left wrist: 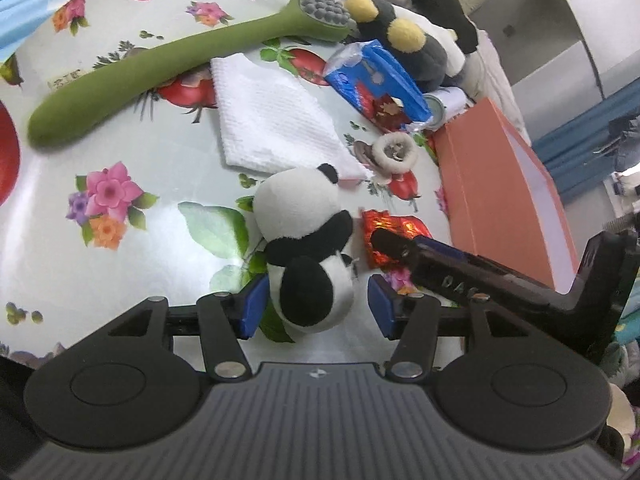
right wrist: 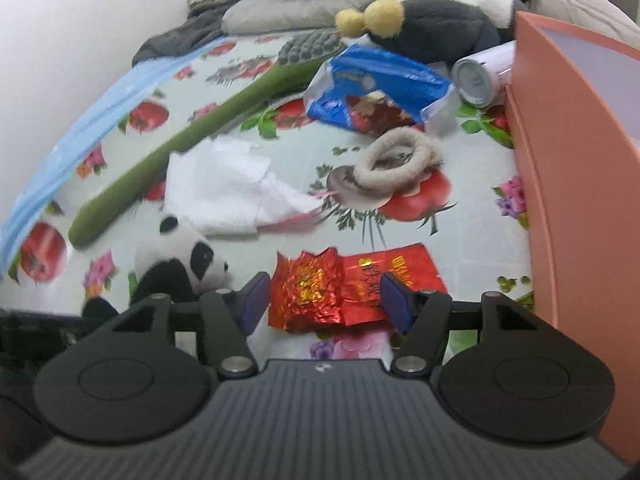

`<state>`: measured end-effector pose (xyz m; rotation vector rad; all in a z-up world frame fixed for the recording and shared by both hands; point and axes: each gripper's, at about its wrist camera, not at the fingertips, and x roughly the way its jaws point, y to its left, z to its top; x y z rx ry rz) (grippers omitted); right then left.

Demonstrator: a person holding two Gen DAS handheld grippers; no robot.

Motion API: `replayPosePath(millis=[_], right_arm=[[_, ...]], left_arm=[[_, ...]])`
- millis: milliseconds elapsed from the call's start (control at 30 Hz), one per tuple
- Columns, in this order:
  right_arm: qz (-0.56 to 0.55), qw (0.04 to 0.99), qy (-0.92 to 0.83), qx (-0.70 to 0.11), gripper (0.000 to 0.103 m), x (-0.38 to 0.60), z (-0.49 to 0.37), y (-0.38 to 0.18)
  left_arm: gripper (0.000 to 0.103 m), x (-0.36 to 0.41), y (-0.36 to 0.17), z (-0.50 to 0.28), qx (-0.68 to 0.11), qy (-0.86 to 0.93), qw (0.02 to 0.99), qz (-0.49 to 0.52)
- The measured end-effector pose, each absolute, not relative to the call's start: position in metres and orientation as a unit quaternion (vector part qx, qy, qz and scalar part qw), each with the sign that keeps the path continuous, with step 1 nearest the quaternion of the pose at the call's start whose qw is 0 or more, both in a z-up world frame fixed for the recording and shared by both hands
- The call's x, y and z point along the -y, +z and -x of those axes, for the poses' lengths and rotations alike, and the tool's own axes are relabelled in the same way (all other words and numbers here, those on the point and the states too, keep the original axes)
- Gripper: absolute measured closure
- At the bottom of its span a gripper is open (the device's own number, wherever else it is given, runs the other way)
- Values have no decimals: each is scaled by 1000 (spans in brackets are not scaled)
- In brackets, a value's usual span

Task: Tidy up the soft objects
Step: 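Carry the panda with the left gripper while the right carries the packet over the pink box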

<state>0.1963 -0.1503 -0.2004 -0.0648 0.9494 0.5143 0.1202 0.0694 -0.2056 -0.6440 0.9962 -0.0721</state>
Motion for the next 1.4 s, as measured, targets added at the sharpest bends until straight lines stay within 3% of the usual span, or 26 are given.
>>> replayPosePath(millis=[100, 167, 267, 567, 700, 867, 1400], right_arm=[[60, 854, 260, -446, 44, 143, -191, -206], [66, 850, 272, -446, 60, 139, -188, -207], [61, 851, 274, -445, 72, 139, -188, -203], [41, 856, 258, -446, 74, 152, -184, -194], [35, 861, 247, -444, 74, 159, -180, -191], [34, 867, 241, -436, 75, 164, -172, -176], [6, 902, 230, -366, 76, 178, -130, -95]], left_arm=[[43, -69, -209, -120, -472, -20, 828, 301], [43, -70, -211, -119, -472, -14, 828, 302], [43, -70, -214, -119, -472, -13, 827, 306], [43, -61, -220, -124, -472, -10, 830, 298], [53, -55, -219, -124, -471, -8, 834, 286], [56, -50, -208, -121, -462, -1, 846, 265], [56, -45, -131, -94, -395, -16, 889, 231]])
